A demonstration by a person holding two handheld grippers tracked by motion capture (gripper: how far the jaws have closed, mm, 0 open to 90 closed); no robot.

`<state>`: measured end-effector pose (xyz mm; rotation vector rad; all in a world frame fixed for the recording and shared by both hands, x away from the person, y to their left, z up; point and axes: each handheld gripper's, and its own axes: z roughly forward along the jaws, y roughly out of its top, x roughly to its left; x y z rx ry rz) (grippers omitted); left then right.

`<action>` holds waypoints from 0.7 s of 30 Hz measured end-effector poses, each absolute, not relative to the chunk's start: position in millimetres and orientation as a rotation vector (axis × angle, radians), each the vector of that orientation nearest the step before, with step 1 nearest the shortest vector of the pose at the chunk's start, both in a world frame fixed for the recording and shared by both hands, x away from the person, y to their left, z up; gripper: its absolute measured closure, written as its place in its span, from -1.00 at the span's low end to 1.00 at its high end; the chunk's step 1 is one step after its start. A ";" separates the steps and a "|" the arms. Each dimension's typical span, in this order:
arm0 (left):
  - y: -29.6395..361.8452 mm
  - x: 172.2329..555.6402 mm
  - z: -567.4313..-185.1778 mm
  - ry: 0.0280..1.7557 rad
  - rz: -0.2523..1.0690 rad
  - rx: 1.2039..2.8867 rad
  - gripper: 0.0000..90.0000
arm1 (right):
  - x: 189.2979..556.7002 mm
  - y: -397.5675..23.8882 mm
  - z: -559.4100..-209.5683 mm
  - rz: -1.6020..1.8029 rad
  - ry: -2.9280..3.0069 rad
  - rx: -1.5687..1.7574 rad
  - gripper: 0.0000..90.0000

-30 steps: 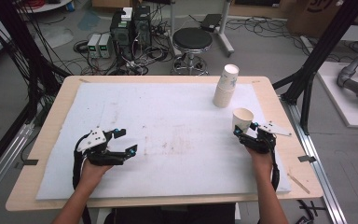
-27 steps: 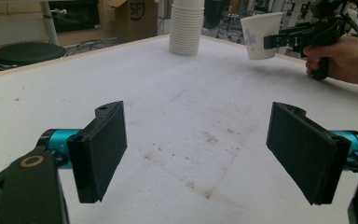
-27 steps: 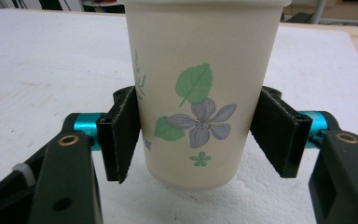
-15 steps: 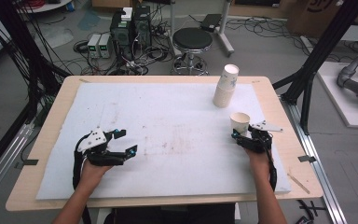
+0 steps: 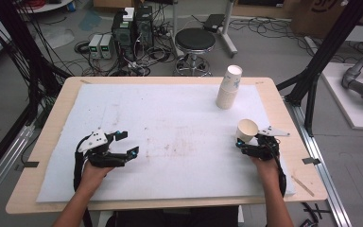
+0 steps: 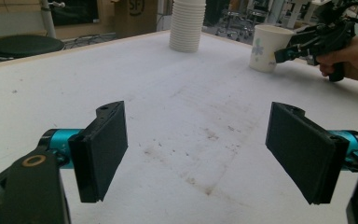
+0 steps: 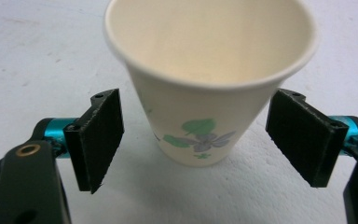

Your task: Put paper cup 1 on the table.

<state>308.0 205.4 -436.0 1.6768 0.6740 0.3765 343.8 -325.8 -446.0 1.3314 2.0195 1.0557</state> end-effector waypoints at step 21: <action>213.9 305.7 -428.0 0.671 0.378 1.593 -0.65 | 291.0 -320.3 -399.8 1.419 1.916 1.067 -0.56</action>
